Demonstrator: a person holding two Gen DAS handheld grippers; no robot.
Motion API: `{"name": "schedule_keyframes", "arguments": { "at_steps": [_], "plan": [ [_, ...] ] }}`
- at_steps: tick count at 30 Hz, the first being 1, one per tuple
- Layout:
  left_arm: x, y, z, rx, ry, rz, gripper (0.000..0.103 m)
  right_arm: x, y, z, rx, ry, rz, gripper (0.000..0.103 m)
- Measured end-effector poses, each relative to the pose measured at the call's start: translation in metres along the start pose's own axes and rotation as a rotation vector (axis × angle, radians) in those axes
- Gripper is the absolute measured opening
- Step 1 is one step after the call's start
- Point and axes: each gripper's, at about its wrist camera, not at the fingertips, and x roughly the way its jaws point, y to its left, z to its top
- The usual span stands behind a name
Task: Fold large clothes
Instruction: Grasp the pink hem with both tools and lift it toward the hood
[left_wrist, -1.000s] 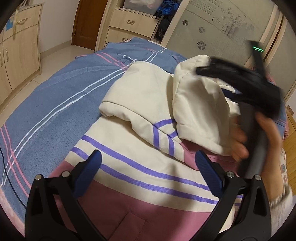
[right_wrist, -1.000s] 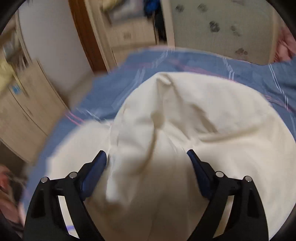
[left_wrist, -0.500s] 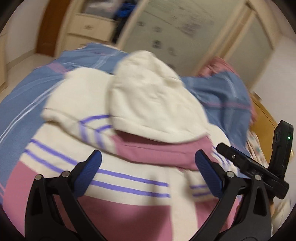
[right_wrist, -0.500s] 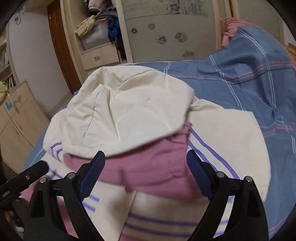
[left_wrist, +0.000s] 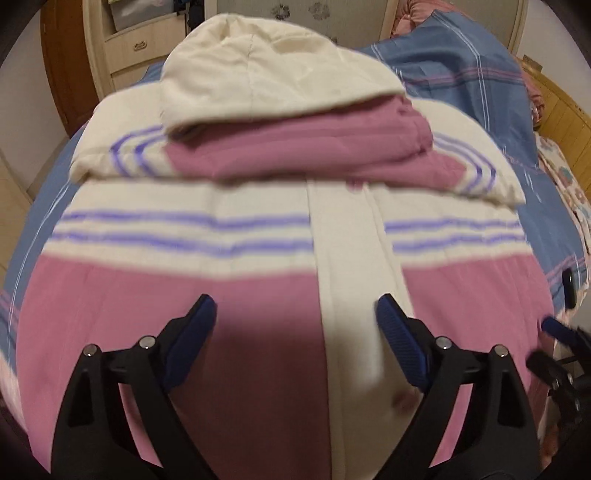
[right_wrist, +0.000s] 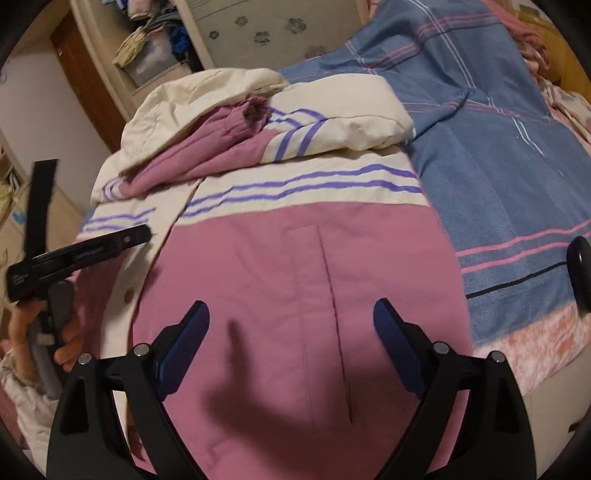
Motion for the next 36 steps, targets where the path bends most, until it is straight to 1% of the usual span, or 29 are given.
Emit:
{"name": "schedule_keyframes", "arguments": {
  "at_steps": [1, 2, 3, 5, 6, 8, 9, 10, 11, 12, 13, 14, 15, 16, 17, 18, 19, 20, 22, 24, 25, 26, 27, 29, 30, 33, 34, 35, 36],
  "plan": [
    [0.001, 0.003, -0.009, -0.016, 0.019, 0.005, 0.092, 0.008, 0.001, -0.001, -0.009, 0.028, -0.011, 0.092],
    [0.0, 0.004, -0.016, -0.027, 0.016, 0.006, 0.093, 0.024, 0.005, -0.004, -0.034, 0.077, -0.034, 0.1],
    [-0.002, 0.003, -0.021, -0.024, 0.008, 0.01, 0.093, 0.037, 0.011, -0.003, -0.069, 0.101, -0.054, 0.102],
    [-0.007, 0.003, -0.031, -0.018, -0.001, 0.012, 0.092, 0.039, 0.024, -0.012, -0.153, 0.071, -0.124, 0.102],
    [-0.014, 0.005, -0.034, -0.029, -0.002, 0.007, 0.091, 0.036, 0.025, -0.014, -0.153, 0.073, -0.122, 0.102],
    [-0.044, 0.012, -0.042, -0.057, -0.008, 0.0, 0.085, 0.022, 0.017, -0.016, -0.095, 0.07, -0.055, 0.102],
    [-0.058, 0.015, -0.047, -0.058, -0.034, -0.011, 0.087, 0.012, 0.01, -0.019, -0.061, 0.047, -0.009, 0.102],
    [-0.073, 0.018, -0.055, -0.054, -0.067, -0.019, 0.091, 0.001, 0.002, -0.024, -0.028, 0.013, 0.035, 0.102],
    [-0.078, 0.021, -0.062, -0.05, -0.066, 0.003, 0.093, -0.004, -0.004, -0.029, -0.009, 0.0, 0.045, 0.102],
    [-0.074, 0.025, -0.068, -0.047, -0.039, 0.047, 0.093, -0.003, -0.009, -0.034, -0.001, 0.011, 0.031, 0.102],
    [-0.061, 0.031, -0.077, -0.051, 0.017, 0.104, 0.093, 0.007, -0.012, -0.041, -0.018, 0.059, -0.004, 0.102],
    [-0.048, 0.042, -0.087, -0.07, 0.065, 0.125, 0.094, 0.015, -0.009, -0.048, -0.065, 0.084, -0.032, 0.102],
    [-0.042, 0.052, -0.093, -0.099, 0.076, 0.101, 0.094, 0.014, -0.002, -0.052, -0.116, 0.071, -0.062, 0.102],
    [-0.049, 0.056, -0.099, -0.115, 0.049, 0.083, 0.094, 0.009, 0.005, -0.056, -0.158, 0.061, -0.095, 0.102],
    [-0.059, 0.057, -0.103, -0.111, 0.047, 0.088, 0.094, 0.002, 0.009, -0.058, -0.168, 0.062, -0.096, 0.102],
    [-0.068, 0.058, -0.106, -0.104, 0.043, 0.101, 0.094, -0.009, 0.008, -0.063, -0.158, 0.049, -0.061, 0.102],
    [-0.087, 0.06, -0.112, -0.086, 0.01, 0.134, 0.094, -0.019, 0.004, -0.067, -0.144, 0.033, -0.033, 0.102],
    [-0.103, 0.064, -0.119, -0.066, -0.026, 0.165, 0.094, -0.027, -0.001, -0.073, -0.13, 0.021, -0.031, 0.102],
    [-0.126, 0.078, -0.13, -0.05, -0.059, 0.235, 0.098, -0.04, -0.022, -0.085, -0.082, 0.015, -0.083, 0.102],
    [-0.139, 0.108, -0.14, -0.09, -0.055, 0.324, 0.1, -0.042, -0.048, -0.096, 0.005, 0.04, -0.081, 0.102],
    [-0.139, 0.123, -0.144, -0.122, -0.038, 0.363, 0.101, -0.04, -0.067, -0.101, 0.084, 0.082, -0.045, 0.102],
    [-0.138, 0.141, -0.149, -0.156, -0.017, 0.382, 0.101, -0.036, -0.085, -0.105, 0.165, 0.116, 0.004, 0.102],
    [-0.135, 0.154, -0.152, -0.192, 0.006, 0.375, 0.101, -0.033, -0.099, -0.11, 0.239, 0.139, 0.057, 0.102],
    [-0.13, 0.175, -0.158, -0.264, 0.026, 0.313, 0.101, -0.025, -0.119, -0.119, 0.356, 0.169, 0.154, 0.102],
    [-0.127, 0.18, -0.157, -0.303, 0.02, 0.251, 0.101, -0.02, -0.126, -0.123, 0.414, 0.189, 0.219, 0.102],
    [-0.123, 0.194, -0.161, -0.444, -0.01, -0.009, 0.1, -0.011, -0.131, -0.132, 0.523, 0.219, 0.373, 0.102],
    [-0.12, 0.198, -0.162, -0.496, -0.011, -0.082, 0.093, -0.009, -0.13, -0.133, 0.538, 0.226, 0.404, 0.096],
    [-0.116, 0.201, -0.163, -0.537, 0.012, -0.094, 0.065, -0.01, -0.128, -0.134, 0.532, 0.232, 0.401, 0.082],
    [-0.111, 0.202, -0.164, -0.551, 0.041, -0.089, 0.05, -0.011, -0.124, -0.135, 0.509, 0.241, 0.398, 0.072]
  ]
}}
